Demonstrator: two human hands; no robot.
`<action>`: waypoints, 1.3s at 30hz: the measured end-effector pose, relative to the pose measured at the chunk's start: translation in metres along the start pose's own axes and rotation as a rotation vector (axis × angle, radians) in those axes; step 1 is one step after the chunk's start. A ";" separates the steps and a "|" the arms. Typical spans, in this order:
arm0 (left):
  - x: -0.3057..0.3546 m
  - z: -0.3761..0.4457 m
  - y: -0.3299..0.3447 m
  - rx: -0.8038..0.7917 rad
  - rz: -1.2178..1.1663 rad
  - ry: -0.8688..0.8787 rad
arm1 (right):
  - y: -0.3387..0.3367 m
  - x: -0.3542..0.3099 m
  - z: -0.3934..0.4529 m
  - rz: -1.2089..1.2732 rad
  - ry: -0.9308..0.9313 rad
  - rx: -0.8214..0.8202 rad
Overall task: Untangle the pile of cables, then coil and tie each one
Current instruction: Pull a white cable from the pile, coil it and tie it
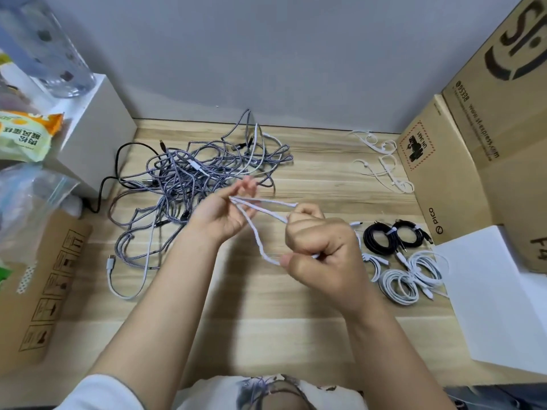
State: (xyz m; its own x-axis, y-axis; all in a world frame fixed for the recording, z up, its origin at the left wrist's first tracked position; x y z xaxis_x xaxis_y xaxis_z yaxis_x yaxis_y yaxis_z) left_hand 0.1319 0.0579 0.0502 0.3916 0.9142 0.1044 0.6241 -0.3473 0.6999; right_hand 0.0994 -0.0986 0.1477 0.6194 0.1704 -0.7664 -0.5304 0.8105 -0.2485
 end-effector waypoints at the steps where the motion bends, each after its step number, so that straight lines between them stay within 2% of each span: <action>1: 0.008 0.002 -0.006 0.004 -0.145 0.045 | -0.005 0.000 0.000 -0.006 0.010 0.015; 3: 0.020 0.004 -0.017 0.002 -0.369 0.126 | -0.015 0.004 -0.002 -0.073 0.069 0.081; 5: 0.023 -0.001 -0.017 -0.049 -0.368 0.170 | -0.022 0.011 -0.005 -0.138 0.196 0.160; 8: 0.012 -0.017 0.003 -0.200 0.026 0.193 | -0.018 0.026 -0.003 -0.161 0.376 0.231; 11: -0.017 -0.035 0.026 -0.313 0.455 0.207 | 0.003 0.039 0.004 -0.149 0.456 0.185; 13: -0.035 -0.043 0.034 -0.297 0.664 0.265 | 0.015 0.047 0.002 -0.095 0.514 0.154; 16: -0.041 -0.050 0.037 -0.234 0.771 0.338 | 0.018 0.048 0.001 -0.050 0.525 0.144; 19: -0.037 -0.052 0.034 -0.187 0.839 0.315 | 0.016 0.042 0.003 0.017 0.524 0.108; 22: -0.034 -0.047 0.034 -0.170 0.790 0.242 | 0.012 0.033 0.003 0.070 0.522 0.141; 25: -0.021 -0.039 0.033 -0.155 0.461 0.137 | 0.006 0.012 0.007 0.131 0.460 0.167; 28: 0.002 -0.018 0.013 -0.029 0.244 0.089 | -0.009 -0.023 0.014 0.242 0.297 0.234; 30: 0.012 -0.007 0.001 0.047 0.243 0.077 | -0.018 -0.047 0.020 0.331 0.171 0.267; 33: 0.019 0.008 -0.016 0.155 0.238 0.062 | -0.029 -0.060 0.020 0.430 0.103 0.301; 36: 0.021 0.016 -0.025 0.226 0.314 0.053 | -0.029 -0.047 0.019 0.392 0.141 0.311; 39: 0.017 0.016 -0.023 0.229 0.489 0.099 | -0.023 -0.023 0.015 0.332 0.267 0.339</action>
State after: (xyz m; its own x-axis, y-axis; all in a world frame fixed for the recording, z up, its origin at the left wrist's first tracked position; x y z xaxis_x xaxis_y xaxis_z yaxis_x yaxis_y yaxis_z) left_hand 0.1353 0.0780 0.0248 0.6143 0.6465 0.4524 0.5212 -0.7629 0.3825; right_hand 0.1059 -0.1130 0.1795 0.2584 0.3356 -0.9059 -0.4291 0.8800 0.2036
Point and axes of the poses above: each hand's wrist, its own z-axis towards the middle knuckle, its own y-axis out of the palm, x = y × z, the point moved 3 cm from there along z, towards the middle knuckle, and after that the axes turned 13 degrees about -y, right-handed, at the moved point
